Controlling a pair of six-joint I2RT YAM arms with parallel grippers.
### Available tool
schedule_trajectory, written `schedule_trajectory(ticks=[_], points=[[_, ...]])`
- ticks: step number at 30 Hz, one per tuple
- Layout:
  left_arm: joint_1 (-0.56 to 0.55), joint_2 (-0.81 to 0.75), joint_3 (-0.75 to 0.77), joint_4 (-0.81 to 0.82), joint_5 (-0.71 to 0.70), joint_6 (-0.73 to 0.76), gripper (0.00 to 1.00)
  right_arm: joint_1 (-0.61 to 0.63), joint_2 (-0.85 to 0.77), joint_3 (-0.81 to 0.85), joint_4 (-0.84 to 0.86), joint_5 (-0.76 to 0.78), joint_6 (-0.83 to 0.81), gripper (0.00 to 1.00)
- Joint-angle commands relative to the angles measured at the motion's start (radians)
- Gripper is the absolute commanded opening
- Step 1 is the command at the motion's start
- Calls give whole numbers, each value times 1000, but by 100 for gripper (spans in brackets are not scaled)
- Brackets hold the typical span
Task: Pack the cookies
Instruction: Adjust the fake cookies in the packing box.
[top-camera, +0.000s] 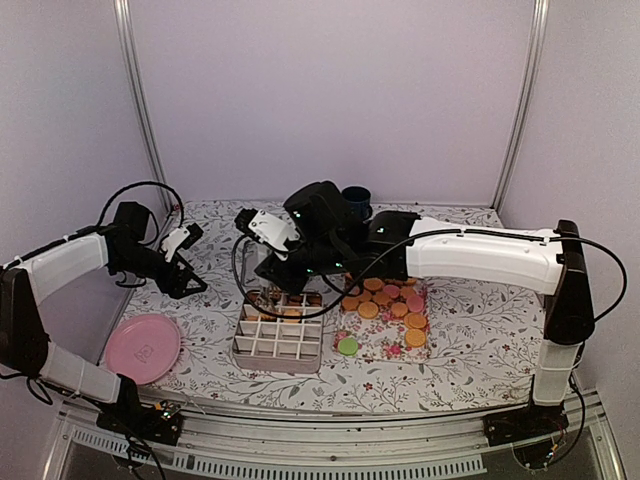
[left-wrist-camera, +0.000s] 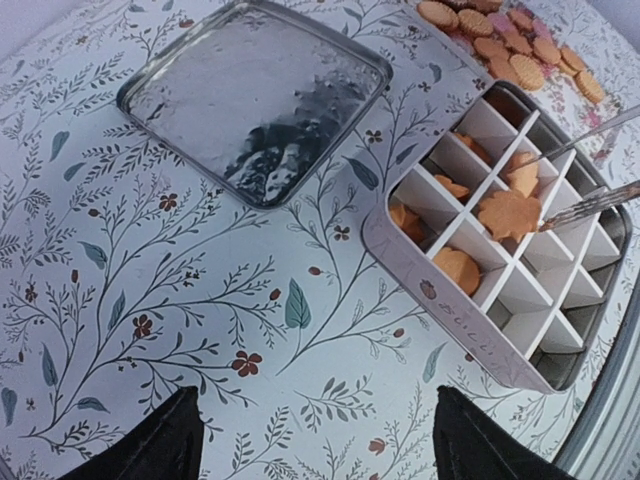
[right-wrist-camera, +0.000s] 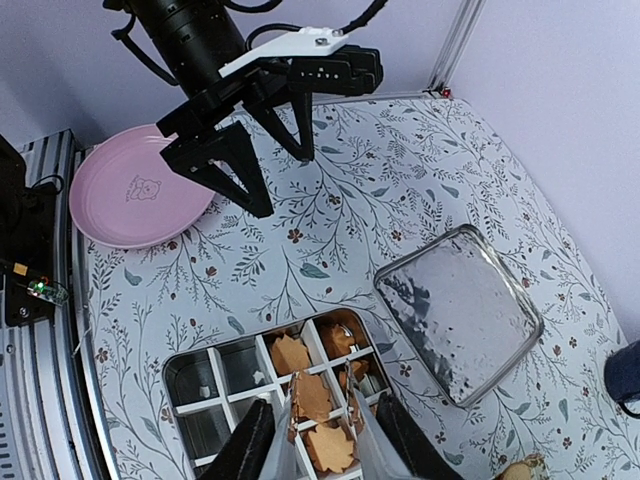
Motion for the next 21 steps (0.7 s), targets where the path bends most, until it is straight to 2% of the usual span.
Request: schedule_trajectory(ticks=[1, 5, 11, 15, 21], points=[[9, -14, -4, 1, 20, 5, 80, 0, -19, 11, 7, -40, -11, 35], [9, -14, -7, 0, 20, 8, 80, 4, -11, 24, 1, -76, -11, 36], [9, -15, -2, 0, 18, 9, 80, 6, 12, 34, -15, -35, -25, 37], [9, -16, -2, 0, 19, 8, 80, 6, 34, 46, -23, 17, -35, 35], [9, -14, 0, 0, 23, 9, 80, 9, 43, 54, -17, 3, -35, 32]])
